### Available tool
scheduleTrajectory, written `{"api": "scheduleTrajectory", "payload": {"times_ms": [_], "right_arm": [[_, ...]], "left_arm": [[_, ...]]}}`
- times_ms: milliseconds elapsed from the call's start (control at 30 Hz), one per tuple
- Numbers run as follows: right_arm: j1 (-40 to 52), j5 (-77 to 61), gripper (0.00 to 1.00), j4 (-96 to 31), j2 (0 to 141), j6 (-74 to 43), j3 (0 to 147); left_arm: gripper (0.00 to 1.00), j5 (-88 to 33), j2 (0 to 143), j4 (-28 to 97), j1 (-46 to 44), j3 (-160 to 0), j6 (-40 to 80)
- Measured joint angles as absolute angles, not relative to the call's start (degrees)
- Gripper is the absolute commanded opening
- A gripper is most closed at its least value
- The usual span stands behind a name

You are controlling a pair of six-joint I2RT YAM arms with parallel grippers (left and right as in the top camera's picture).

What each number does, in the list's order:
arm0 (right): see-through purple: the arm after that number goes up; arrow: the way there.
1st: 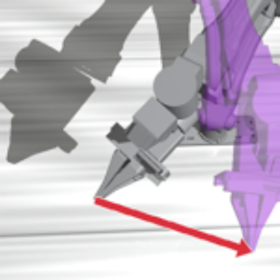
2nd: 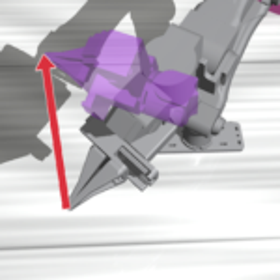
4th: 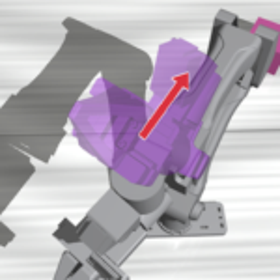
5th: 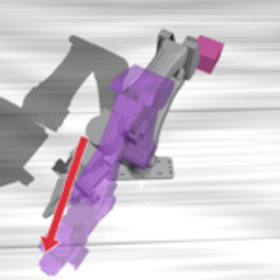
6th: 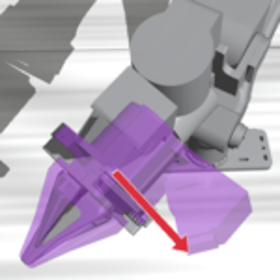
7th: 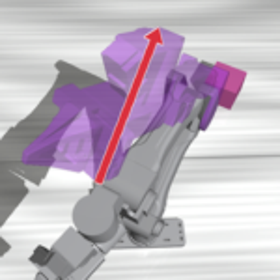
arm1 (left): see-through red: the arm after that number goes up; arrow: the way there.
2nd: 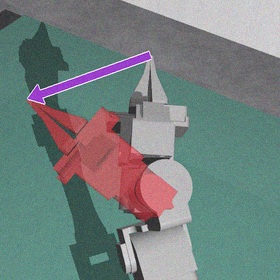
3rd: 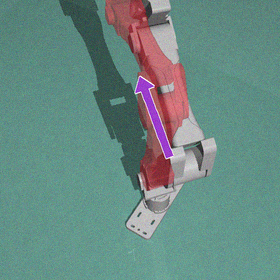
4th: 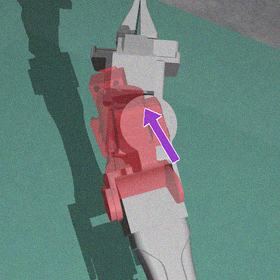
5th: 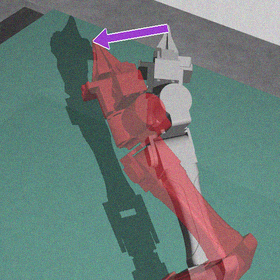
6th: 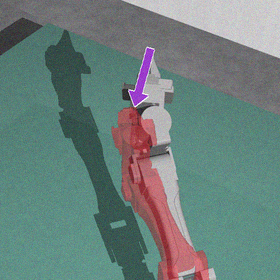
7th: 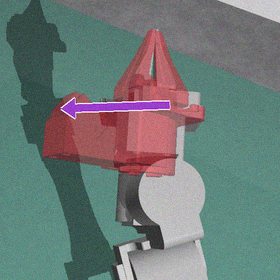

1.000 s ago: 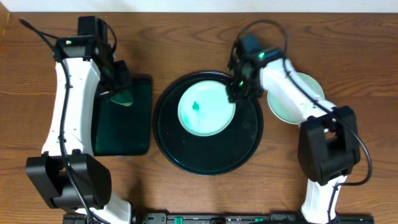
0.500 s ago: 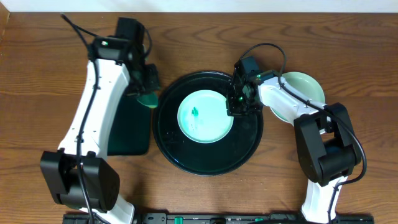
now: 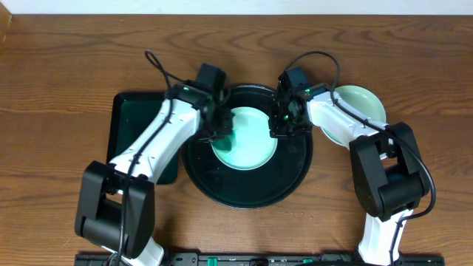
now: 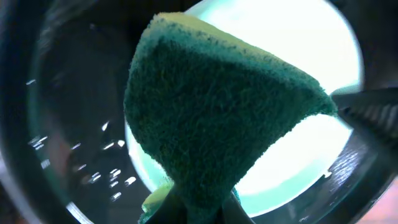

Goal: Clean dirty plates on tray and stack at the side
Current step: 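Scrub the last pale green plate with the sponge in the left gripper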

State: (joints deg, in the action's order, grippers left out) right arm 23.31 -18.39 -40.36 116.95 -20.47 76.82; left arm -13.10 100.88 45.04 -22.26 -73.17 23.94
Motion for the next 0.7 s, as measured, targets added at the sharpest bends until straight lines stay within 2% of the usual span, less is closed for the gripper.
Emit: {"api": "scheduleTrajectory", "payload": {"times_ms": [400, 600, 700], "right_arm": [[23.3, -18.4, 0.01, -40.2, 116.9, -20.5, 76.8], [23.3, -18.4, 0.01, -40.2, 116.9, -20.5, 76.8], [23.3, -18.4, 0.01, -40.1, 116.9, -20.5, 76.8]], "left_arm": [[0.07, -11.7, 112.1, 44.4, -24.1, -73.8, 29.5], [0.07, -22.9, 113.3, 41.5, -23.6, -73.9, 19.6], [0.08, -24.8, 113.7, 39.0, -23.9, -73.8, 16.3]]}}
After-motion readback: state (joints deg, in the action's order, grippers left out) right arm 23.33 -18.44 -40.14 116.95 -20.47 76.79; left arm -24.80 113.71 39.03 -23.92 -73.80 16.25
